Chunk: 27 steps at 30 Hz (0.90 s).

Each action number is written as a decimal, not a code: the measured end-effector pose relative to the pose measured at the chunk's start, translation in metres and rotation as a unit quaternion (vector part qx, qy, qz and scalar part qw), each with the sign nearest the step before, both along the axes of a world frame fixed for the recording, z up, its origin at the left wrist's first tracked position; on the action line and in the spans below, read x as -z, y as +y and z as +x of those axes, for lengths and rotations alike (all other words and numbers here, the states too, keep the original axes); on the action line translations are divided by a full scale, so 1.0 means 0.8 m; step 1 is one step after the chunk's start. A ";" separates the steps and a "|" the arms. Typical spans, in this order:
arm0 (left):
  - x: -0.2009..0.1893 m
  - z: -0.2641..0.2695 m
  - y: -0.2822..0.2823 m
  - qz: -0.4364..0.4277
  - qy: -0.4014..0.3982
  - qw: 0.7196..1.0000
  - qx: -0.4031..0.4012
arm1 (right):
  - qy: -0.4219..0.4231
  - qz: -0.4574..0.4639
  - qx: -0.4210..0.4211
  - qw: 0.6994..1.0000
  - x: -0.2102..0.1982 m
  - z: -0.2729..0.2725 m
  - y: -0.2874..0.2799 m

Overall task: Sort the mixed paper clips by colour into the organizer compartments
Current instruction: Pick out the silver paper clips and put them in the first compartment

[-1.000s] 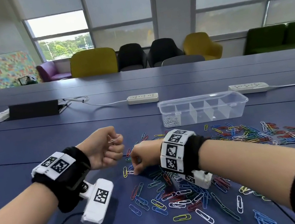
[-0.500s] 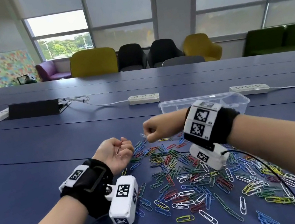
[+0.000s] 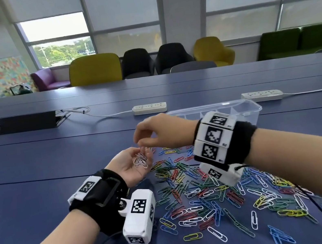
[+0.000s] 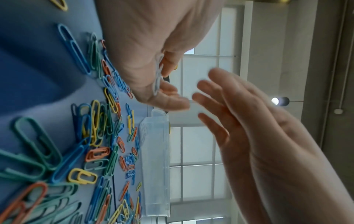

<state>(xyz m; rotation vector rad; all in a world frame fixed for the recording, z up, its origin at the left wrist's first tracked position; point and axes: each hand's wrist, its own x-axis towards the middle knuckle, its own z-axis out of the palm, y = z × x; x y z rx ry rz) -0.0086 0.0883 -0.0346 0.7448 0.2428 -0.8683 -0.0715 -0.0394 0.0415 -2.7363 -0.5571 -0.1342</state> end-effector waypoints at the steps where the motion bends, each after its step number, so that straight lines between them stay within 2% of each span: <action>1: -0.003 -0.001 0.003 0.000 0.006 1.000 0.021 | -0.006 0.018 -0.006 1.000 -0.001 -0.009 -0.008; 3: -0.008 -0.004 0.011 0.006 -0.008 0.999 0.054 | 0.045 0.019 -0.030 0.998 0.001 -0.031 -0.023; 6: -0.016 -0.011 0.019 0.095 -0.095 0.986 0.100 | 0.217 -0.039 -0.082 0.972 0.019 -0.062 -0.037; 8: -0.022 -0.025 0.018 0.186 -0.174 0.956 0.147 | 0.270 -0.087 -0.089 0.955 0.041 -0.076 -0.039; 9: -0.025 -0.035 0.015 0.243 -0.225 0.927 0.177 | 0.279 -0.098 -0.083 0.952 0.051 -0.079 -0.038; 10: -0.027 -0.045 0.012 0.304 -0.283 0.885 0.209 | 0.285 -0.100 -0.076 0.950 0.059 -0.082 -0.038; 11: -0.029 -0.058 0.009 0.361 -0.343 0.832 0.245 | 0.287 -0.098 -0.069 0.950 0.064 -0.084 -0.037; 14: -0.027 -0.085 0.003 0.462 -0.514 0.633 0.348 | 0.272 -0.095 -0.058 0.956 0.069 -0.091 -0.033; 15: -0.025 -0.090 0.003 0.472 -0.552 0.579 0.371 | 0.264 -0.094 -0.058 0.958 0.069 -0.093 -0.032; 16: -0.024 -0.094 0.002 0.477 -0.576 0.540 0.386 | 0.260 -0.090 -0.059 0.960 0.069 -0.096 -0.030; 17: -0.025 -0.098 0.001 0.481 -0.590 0.514 0.397 | 0.259 -0.085 -0.059 0.960 0.069 -0.099 -0.029; 22: -0.022 -0.107 -0.005 0.525 -0.611 0.430 0.408 | 0.252 -0.083 -0.054 0.963 0.069 -0.107 -0.032; 25: -0.021 -0.106 -0.007 0.543 -0.621 0.409 0.390 | 0.219 -0.082 -0.042 0.971 0.071 -0.107 -0.034; 27: -0.021 -0.104 -0.008 0.540 -0.635 0.405 0.376 | 0.209 -0.086 -0.037 0.973 0.071 -0.109 -0.030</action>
